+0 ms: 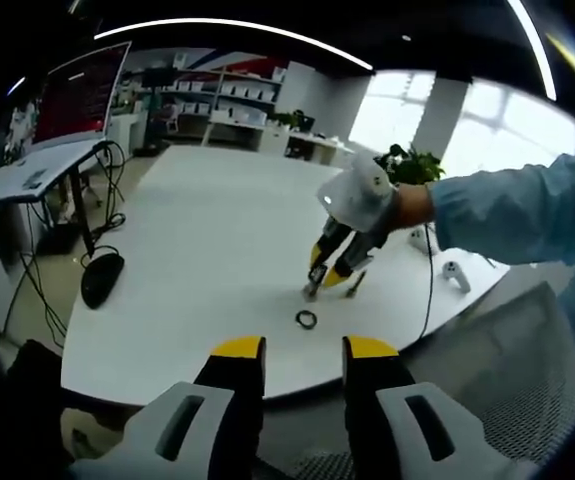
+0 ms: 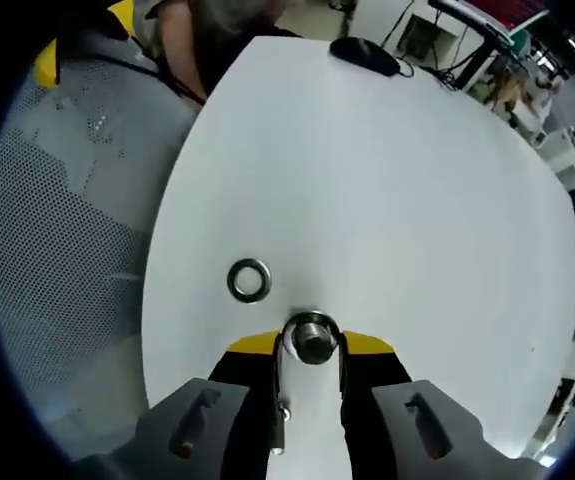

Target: Place the washer onto the threaded stud by aligning its center hole with the stud, sliding it down to the base, and recovering from edge contact or off-axis alignment until the washer reaches the visible bottom stop.

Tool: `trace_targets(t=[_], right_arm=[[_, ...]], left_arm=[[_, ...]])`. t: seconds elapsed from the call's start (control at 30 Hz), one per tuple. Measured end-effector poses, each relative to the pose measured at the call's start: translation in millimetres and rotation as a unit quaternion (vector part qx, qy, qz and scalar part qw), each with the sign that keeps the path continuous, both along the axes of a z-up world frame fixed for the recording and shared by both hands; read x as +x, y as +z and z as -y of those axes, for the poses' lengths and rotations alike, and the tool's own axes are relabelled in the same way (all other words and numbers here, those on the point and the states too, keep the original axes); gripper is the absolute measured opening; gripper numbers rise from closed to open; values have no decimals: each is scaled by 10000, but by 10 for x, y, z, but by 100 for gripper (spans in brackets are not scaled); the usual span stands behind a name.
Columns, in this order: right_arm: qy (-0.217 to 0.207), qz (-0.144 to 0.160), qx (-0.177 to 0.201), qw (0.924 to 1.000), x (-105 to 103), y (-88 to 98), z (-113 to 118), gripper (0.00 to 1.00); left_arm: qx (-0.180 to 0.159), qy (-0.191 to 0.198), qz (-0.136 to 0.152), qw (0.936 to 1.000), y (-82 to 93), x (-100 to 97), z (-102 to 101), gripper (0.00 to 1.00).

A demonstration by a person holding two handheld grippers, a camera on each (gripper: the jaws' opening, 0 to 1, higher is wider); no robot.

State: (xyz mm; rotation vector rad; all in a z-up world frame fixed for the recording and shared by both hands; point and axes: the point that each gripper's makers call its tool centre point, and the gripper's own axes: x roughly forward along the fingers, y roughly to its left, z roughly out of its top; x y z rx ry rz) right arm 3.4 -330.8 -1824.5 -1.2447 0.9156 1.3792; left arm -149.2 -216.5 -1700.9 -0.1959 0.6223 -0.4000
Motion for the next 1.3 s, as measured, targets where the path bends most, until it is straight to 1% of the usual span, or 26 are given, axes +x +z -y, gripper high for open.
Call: trace_targets(t=[0.23,0.6,0.97,1.0,1.03,1.07,1.1,1.2,1.23,1.3], right_arm=[[-1,-83,-84,9999,-8,-97,1,23],[3,-120,-196,9997,-26,-183,-7,23],[-136,-190,-190,9995,-43,-156,-2,24],[-118,-190,-177,9996,-42,-157,0,24],[-20,-143,-62,9999,-38,-142,-26,24],[14,-148,-37,9999,-39,-142,-29,25],[-29,-155,-20,9999,-36,-129,-31,25],[-90,-51,100,9999,20,-82,-53,38],[-86,-6,112,9999,38,-62,-53,40],[-90,22,193,9998,55,9,-60,40]], left_arm=[[-23,26,-7,10000,1,2,-3,30],[-34,34,-7,10000,1,2,-4,30],[-44,43,-2,10000,4,3,-6,30],[-46,43,-2,10000,4,3,-6,30],[-46,39,-4,10000,3,2,-5,30],[-52,28,-6,10000,2,1,-3,30],[-63,25,-9,10000,2,0,-2,30],[-65,23,-7,10000,2,0,-2,30],[-66,24,-7,10000,3,0,-1,30],[-66,23,-6,10000,4,0,0,30]])
